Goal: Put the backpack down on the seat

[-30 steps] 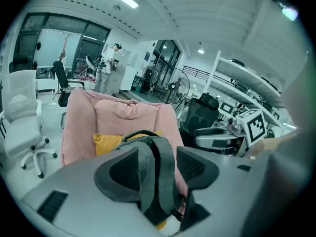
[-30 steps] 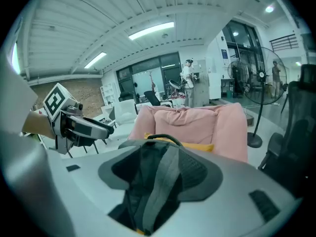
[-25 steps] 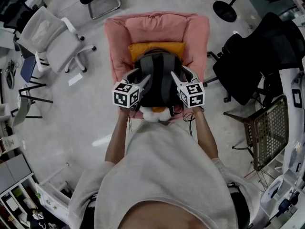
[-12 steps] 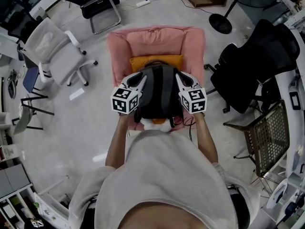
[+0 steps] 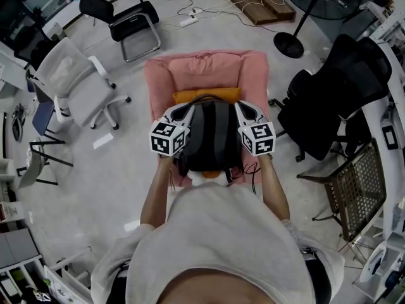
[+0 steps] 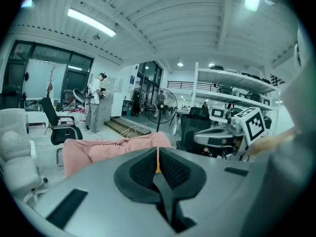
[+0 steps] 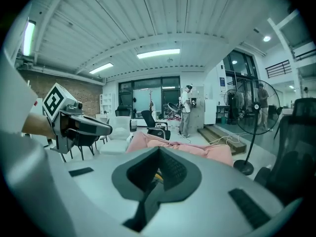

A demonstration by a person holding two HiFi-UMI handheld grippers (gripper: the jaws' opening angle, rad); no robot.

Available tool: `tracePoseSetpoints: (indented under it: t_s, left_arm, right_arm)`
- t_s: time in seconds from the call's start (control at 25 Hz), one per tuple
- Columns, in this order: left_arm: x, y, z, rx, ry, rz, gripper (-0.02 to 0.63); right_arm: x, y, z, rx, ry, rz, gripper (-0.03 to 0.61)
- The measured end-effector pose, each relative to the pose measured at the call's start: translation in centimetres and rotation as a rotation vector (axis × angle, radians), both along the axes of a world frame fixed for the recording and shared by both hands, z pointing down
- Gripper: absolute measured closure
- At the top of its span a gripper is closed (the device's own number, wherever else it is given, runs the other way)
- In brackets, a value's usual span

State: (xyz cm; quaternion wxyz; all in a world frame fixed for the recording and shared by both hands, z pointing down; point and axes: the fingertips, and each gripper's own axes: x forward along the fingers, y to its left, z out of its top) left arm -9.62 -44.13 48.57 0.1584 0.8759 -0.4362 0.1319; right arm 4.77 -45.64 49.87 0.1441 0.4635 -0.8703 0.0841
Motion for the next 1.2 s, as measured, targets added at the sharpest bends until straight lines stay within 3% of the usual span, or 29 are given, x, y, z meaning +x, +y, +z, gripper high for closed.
tracePoseSetpoints:
  t_s: [1.2]
  left_arm:
    - [0.5,-0.6,1.0,-0.023,0.008,-0.002,0.594]
  right_arm:
    - [0.1,-0.3,0.8,-0.016,0.032,0.002,0.581]
